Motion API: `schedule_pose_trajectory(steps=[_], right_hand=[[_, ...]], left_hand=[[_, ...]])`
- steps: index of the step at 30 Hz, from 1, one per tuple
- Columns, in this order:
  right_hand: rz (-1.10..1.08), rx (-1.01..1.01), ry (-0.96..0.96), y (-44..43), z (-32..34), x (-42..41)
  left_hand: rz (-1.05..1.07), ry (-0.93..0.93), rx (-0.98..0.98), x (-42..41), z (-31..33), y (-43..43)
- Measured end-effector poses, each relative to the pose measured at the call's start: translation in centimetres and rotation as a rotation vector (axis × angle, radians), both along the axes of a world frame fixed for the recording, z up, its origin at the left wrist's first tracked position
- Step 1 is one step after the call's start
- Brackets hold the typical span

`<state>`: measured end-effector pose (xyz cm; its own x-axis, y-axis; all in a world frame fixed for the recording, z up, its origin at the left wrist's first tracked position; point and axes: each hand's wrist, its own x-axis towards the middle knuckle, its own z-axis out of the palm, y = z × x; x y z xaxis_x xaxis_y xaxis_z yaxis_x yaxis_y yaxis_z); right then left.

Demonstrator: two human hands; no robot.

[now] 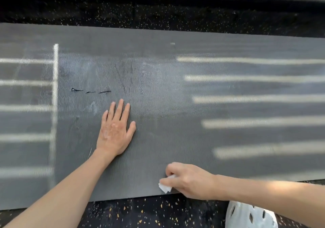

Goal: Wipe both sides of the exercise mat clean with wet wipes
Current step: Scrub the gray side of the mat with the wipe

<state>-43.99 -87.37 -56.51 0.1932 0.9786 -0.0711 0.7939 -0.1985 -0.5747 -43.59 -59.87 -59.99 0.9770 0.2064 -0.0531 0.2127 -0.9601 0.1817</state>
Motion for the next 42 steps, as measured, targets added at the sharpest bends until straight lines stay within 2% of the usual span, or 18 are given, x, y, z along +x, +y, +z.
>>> schedule_pose_trajectory(steps=[4, 9, 13, 14, 19, 24, 28, 30, 34, 36, 39, 40, 42], right_hand=[[-0.32, 0.098, -0.118, 2.9, -0.6, 4.7], [-0.108, 0.064, -0.04, 2.1, -0.1, 2.6], [-0.41, 0.129, -0.139, 5.1, -0.4, 7.3], [-0.422, 0.137, -0.149, 5.2, -0.5, 7.1], [-0.17, 0.079, -0.076, 3.3, 0.1, 4.4], [-0.384, 0.114, -0.197, 6.7, -0.2, 9.7], [-0.21, 0.111, -0.129, 4.3, 0.0, 5.9], [-0.176, 0.097, -0.113, 4.5, 0.4, 6.8], [-0.414, 0.144, -0.218, 7.6, 0.0, 11.6], [-0.352, 0.138, -0.246, 6.8, -0.3, 10.5], [-0.137, 0.083, -0.192, 4.8, 0.1, 8.6], [-0.155, 0.09, -0.197, 5.1, 0.2, 9.8], [-0.355, 0.148, -0.244, 7.1, 0.1, 13.3]], left_hand=[[-0.002, -0.011, 0.012, 0.3, -0.2, -0.2], [-0.002, -0.013, 0.01, 0.4, -0.1, -0.2], [-0.002, -0.016, 0.015, 0.2, -0.2, -0.2], [0.0, -0.017, 0.012, 0.2, -0.2, -0.2], [0.004, -0.007, 0.002, 0.4, 0.1, -0.3], [0.007, -0.013, -0.001, 0.3, -0.1, -0.3], [0.012, 0.014, -0.007, 0.3, 0.2, -0.3], [0.01, 0.021, -0.005, 0.4, 0.3, -0.3], [0.023, 0.034, -0.017, 0.2, 0.3, -0.4], [0.025, 0.038, -0.019, 0.3, 0.4, -0.4], [0.03, 0.05, -0.032, 0.2, 0.6, -0.4], [0.03, 0.047, -0.029, 0.4, 0.6, -0.4], [0.036, 0.045, -0.029, 0.4, 0.6, -0.4]])
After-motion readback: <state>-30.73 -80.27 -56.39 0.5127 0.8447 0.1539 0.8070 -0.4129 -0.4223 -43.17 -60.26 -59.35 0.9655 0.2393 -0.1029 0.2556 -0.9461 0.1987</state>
